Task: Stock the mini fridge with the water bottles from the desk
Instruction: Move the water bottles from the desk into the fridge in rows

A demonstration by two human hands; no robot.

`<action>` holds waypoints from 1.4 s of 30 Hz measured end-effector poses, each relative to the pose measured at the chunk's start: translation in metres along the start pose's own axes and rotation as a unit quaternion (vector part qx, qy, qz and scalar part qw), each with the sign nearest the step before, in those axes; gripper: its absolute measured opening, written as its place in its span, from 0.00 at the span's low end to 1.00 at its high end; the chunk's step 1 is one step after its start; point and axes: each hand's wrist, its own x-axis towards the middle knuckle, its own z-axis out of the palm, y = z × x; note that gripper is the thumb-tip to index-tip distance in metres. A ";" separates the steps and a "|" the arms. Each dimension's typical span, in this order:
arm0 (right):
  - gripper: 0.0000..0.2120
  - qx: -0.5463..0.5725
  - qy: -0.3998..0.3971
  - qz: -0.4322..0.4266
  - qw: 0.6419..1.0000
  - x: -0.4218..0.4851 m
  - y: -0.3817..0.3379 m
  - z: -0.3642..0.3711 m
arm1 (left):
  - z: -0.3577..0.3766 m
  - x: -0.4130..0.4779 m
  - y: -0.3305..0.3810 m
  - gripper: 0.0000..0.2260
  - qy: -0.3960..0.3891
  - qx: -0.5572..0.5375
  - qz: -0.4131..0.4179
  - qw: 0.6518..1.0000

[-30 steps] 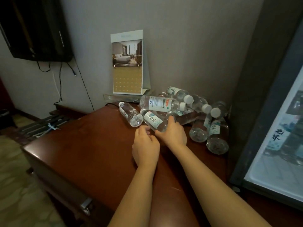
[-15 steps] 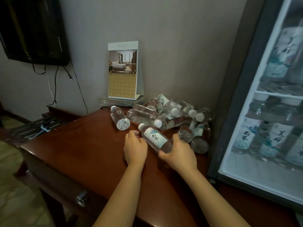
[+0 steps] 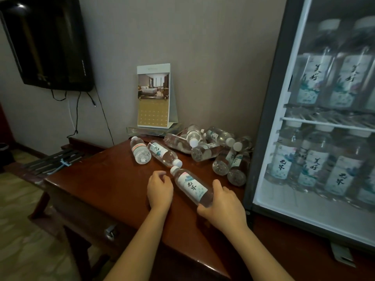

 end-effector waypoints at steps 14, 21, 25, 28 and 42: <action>0.25 0.154 -0.068 0.078 0.983 -0.027 0.012 -0.020 | -0.006 -0.044 0.005 0.07 -0.229 -0.130 -0.058 0.963; 0.25 0.166 -0.073 0.076 0.980 -0.042 0.015 -0.026 | -0.026 -0.042 0.008 0.14 -0.221 -0.064 -0.041 0.972; 0.25 0.140 -0.086 0.062 0.985 -0.038 0.013 -0.026 | -0.079 0.027 0.001 0.20 0.034 0.133 0.014 0.990; 0.24 0.124 -0.105 0.034 0.986 -0.024 0.010 -0.025 | -0.126 0.090 -0.013 0.25 0.081 0.198 -0.073 0.974; 0.21 0.139 -0.155 -0.043 0.977 0.023 -0.007 0.001 | -0.166 0.197 -0.078 0.27 -0.041 0.393 -0.078 0.915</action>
